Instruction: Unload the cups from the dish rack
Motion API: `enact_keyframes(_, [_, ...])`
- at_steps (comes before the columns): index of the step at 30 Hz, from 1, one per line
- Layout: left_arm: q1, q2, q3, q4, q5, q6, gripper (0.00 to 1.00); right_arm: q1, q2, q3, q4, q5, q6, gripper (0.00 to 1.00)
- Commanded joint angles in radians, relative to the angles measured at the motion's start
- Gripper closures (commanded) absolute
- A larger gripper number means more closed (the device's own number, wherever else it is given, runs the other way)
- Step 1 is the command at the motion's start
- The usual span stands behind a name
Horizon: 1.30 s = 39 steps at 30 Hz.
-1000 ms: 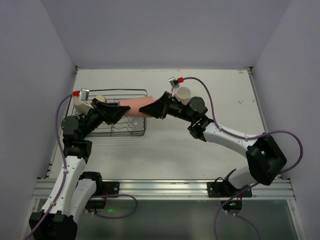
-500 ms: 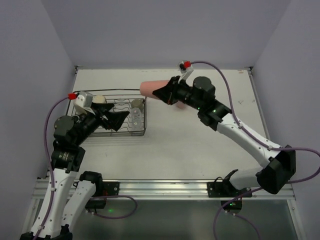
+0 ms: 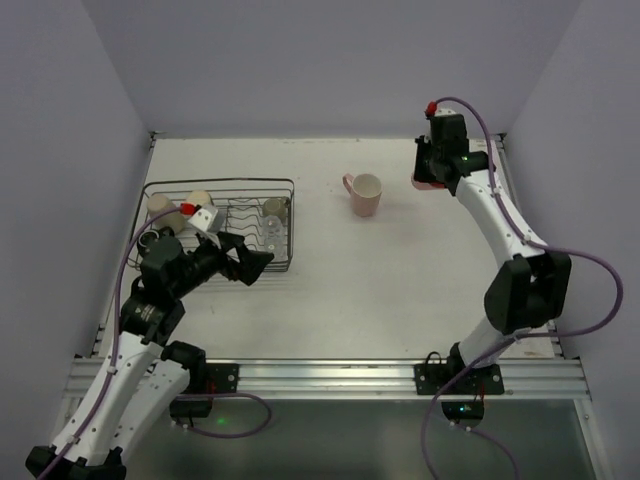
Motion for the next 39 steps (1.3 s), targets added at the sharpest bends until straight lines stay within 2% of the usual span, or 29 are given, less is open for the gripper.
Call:
enact_keyframes(1, [-0.025,-0.019,0.009,-0.008,-0.028,0.032,0.0,-0.026,0.092,0.096,-0.118,-0.046,-0.055,1.0])
enact_keyframes(6, [-0.036,-0.02,0.01,-0.013,-0.047,0.035,0.0,-0.029,0.279,0.179,-0.17,-0.048,-0.072,1.0])
enact_keyframes(10, [-0.037,-0.017,0.01,-0.016,-0.051,0.037,0.0,-0.027,0.348,0.212,-0.19,-0.115,-0.067,0.98])
enact_keyframes(15, [-0.039,-0.008,0.019,-0.03,-0.097,0.038,0.0,-0.026,0.396,0.236,-0.203,-0.1,-0.063,0.92])
enact_keyframes(17, [-0.037,-0.003,0.022,-0.034,-0.132,0.038,0.0,-0.026,0.396,0.235,-0.2,-0.088,-0.06,0.83])
enact_keyframes(19, [-0.036,0.004,0.03,-0.045,-0.172,0.038,0.0,-0.021,0.378,0.232,-0.187,-0.079,-0.046,0.69])
enact_keyframes(21, [-0.034,0.009,0.041,-0.06,-0.223,0.034,0.0,-0.018,0.352,0.228,-0.167,-0.085,-0.032,0.62])
enact_keyframes(24, [-0.016,0.012,0.051,-0.086,-0.355,0.024,0.0,-0.011,0.28,0.202,-0.119,-0.101,-0.008,0.45])
enact_keyframes(27, [0.021,0.006,0.055,-0.102,-0.444,0.014,0.0,-0.001,0.192,0.141,-0.065,-0.118,0.011,0.39])
enact_keyframes(31, [0.064,0.021,0.058,-0.116,-0.536,-0.011,0.0,0.014,0.041,-0.001,0.029,-0.118,0.046,0.36])
enact_keyframes(34, [0.066,0.049,0.059,-0.112,-0.559,-0.032,0.0,0.025,-0.143,-0.191,0.173,-0.151,0.097,0.25])
enact_keyframes(38, [0.067,0.136,0.116,-0.116,-0.556,-0.074,0.0,0.06,-0.398,-0.556,0.438,-0.22,0.193,0.24])
enact_keyframes(39, [0.066,0.179,0.127,-0.108,-0.545,-0.092,0.0,0.075,-0.474,-0.604,0.519,-0.229,0.236,0.28])
